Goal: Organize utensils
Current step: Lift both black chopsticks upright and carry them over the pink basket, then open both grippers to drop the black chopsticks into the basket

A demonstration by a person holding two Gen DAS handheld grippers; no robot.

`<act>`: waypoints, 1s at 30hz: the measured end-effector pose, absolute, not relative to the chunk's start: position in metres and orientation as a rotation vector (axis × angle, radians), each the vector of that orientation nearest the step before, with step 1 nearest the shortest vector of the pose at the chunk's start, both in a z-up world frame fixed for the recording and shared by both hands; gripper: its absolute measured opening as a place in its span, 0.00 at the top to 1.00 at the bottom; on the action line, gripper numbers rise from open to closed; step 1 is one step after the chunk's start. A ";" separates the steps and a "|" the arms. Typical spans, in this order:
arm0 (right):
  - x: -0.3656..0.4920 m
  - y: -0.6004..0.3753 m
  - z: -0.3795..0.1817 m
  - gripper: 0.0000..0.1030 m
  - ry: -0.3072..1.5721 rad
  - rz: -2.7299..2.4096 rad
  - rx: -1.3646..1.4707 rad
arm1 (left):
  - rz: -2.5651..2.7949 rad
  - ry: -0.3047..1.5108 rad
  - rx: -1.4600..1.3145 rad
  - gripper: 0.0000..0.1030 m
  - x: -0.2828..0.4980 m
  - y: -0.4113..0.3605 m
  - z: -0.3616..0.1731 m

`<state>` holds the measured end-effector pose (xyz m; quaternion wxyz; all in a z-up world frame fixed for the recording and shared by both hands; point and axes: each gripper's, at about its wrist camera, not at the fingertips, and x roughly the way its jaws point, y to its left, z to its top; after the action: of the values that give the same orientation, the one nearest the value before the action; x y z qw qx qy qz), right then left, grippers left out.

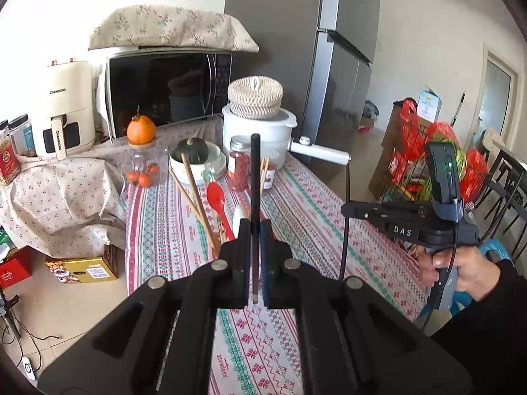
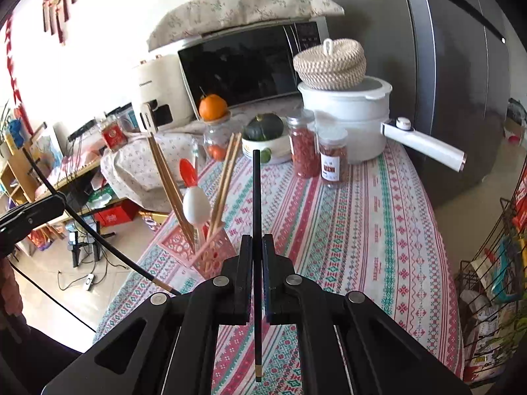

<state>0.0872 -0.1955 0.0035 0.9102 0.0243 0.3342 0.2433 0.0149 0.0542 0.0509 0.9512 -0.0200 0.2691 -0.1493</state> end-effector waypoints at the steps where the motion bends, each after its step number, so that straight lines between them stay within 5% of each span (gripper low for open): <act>1: 0.085 -0.194 0.011 0.95 0.671 0.506 0.054 | -0.297 0.523 -0.047 0.94 0.015 0.056 0.055; 12: 0.092 -0.182 0.059 0.95 0.509 0.503 0.175 | -0.217 0.393 -0.036 0.94 0.032 0.057 0.072; 26: 0.105 -0.160 0.063 0.95 0.448 0.507 0.282 | -0.172 0.555 -0.084 0.94 0.090 0.062 0.017; 28: 0.108 -0.155 0.058 0.95 0.460 0.505 0.283 | -0.165 0.564 -0.094 0.89 0.093 0.063 0.014; 30: 0.112 -0.149 0.054 0.95 0.472 0.498 0.271 | -0.156 0.571 -0.105 0.61 0.092 0.064 0.014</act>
<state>0.1117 -0.1495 0.0538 0.9327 0.1322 0.2309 0.2435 0.0924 0.0637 0.0141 0.9553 -0.0515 0.2810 -0.0766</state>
